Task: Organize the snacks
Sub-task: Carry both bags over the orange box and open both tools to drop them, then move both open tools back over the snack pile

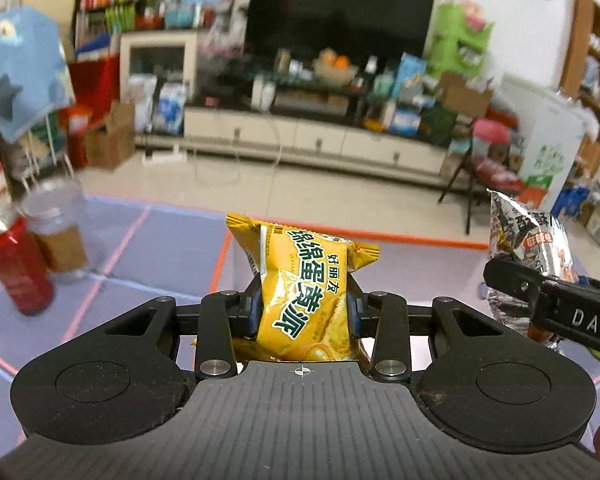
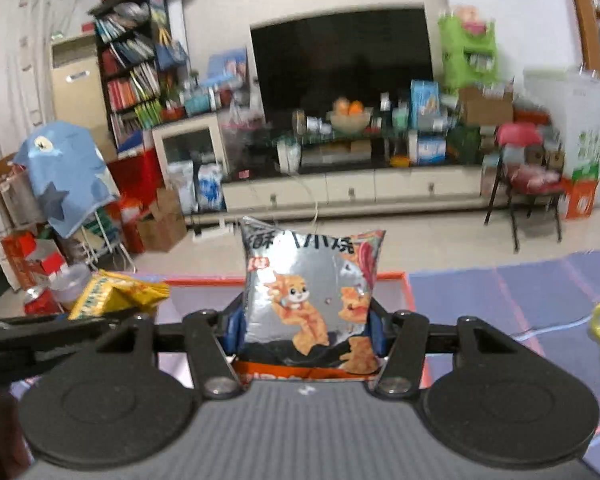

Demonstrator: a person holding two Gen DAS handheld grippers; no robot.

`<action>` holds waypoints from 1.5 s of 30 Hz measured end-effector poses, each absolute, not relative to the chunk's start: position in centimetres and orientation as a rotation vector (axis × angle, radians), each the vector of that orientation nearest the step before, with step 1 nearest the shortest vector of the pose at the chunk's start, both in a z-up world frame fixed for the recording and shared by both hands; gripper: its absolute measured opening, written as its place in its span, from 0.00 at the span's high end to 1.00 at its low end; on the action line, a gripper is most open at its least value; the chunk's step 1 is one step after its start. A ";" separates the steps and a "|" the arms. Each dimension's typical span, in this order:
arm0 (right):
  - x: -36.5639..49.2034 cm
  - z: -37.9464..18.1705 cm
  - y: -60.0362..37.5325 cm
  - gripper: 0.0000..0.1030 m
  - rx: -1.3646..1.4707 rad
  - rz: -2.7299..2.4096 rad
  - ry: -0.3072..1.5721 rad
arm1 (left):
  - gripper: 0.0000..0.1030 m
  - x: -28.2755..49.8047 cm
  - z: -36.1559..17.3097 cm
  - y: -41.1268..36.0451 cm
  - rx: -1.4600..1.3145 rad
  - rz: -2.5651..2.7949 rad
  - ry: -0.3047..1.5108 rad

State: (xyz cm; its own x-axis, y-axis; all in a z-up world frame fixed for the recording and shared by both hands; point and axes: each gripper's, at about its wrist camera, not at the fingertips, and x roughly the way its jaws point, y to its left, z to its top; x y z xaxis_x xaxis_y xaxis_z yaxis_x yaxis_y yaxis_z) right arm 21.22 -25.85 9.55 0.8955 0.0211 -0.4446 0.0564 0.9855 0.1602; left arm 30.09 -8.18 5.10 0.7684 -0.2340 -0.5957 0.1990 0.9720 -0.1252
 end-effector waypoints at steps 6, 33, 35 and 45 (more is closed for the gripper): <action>25.2 6.5 -25.6 0.32 0.127 -0.031 0.559 | 0.46 33.4 2.1 -8.8 -0.015 -0.231 0.717; 6.1 2.6 -29.8 0.27 0.023 0.068 0.581 | 0.31 13.1 2.1 3.5 -0.184 -0.146 0.704; 6.2 2.6 -29.0 0.26 -0.012 0.081 0.569 | 0.31 13.0 2.0 2.3 -0.156 -0.176 0.707; 7.9 1.4 -28.3 0.20 -0.052 0.093 0.593 | 0.21 11.3 -0.4 -4.3 -0.008 -0.339 0.802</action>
State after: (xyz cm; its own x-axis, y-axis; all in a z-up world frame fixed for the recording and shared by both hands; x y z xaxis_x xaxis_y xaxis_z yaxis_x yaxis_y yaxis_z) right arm 7.89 -28.29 1.40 0.8251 0.0723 -0.5604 -0.1022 0.9945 -0.0222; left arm 11.30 -4.26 -0.45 0.6446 -0.3005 -0.7030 0.2944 0.9462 -0.1345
